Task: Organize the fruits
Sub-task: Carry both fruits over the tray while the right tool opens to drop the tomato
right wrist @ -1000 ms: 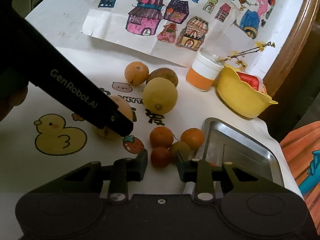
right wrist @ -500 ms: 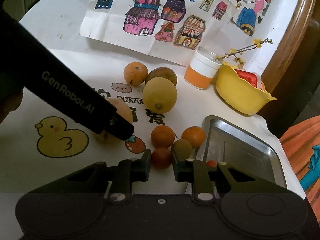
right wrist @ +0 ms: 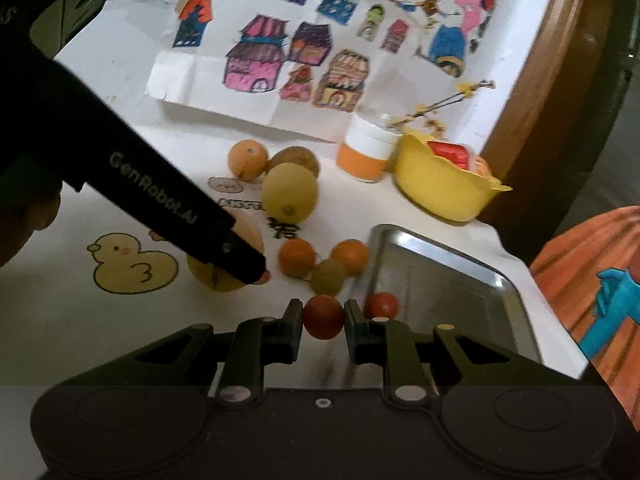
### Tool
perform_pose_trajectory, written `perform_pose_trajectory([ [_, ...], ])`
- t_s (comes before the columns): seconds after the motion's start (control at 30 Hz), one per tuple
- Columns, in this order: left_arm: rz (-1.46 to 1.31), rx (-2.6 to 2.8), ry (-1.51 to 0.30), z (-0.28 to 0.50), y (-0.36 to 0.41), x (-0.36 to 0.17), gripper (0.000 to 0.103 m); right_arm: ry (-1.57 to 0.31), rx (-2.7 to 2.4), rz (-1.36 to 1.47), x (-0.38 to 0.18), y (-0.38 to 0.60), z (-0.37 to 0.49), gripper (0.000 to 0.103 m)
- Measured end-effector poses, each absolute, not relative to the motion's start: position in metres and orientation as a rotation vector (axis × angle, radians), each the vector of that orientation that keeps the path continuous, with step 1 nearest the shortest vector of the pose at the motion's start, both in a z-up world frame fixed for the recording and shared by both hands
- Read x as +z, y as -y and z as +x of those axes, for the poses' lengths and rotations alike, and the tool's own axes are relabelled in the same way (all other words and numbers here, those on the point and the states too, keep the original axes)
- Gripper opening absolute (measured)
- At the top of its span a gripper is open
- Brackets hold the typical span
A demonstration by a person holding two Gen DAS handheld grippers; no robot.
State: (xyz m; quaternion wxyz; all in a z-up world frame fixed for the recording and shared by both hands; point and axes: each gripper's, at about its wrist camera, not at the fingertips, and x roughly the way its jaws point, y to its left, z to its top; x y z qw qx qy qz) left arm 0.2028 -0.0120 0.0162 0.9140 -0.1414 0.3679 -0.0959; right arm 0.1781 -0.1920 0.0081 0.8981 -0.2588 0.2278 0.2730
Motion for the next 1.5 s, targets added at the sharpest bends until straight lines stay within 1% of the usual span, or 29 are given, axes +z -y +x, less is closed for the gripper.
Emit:
perform_pose_trajectory([
  [0.33,-0.269,-0.254,-0.721,0.202,0.051,0.026,0.054,-0.456,0.481,-0.500,0.015,0.238,0.173,0.023],
  [0.97,-0.215,-0.308,-0.740,0.226,0.111,0.016,0.054,-0.487,0.419,-0.397,-0.004,0.287,0.174,0.023],
  [1.5,-0.179,-0.292,-0.752,0.237,0.120,0.009,0.054,-0.511,0.428,-0.372,-0.010,0.287,0.181,0.023],
])
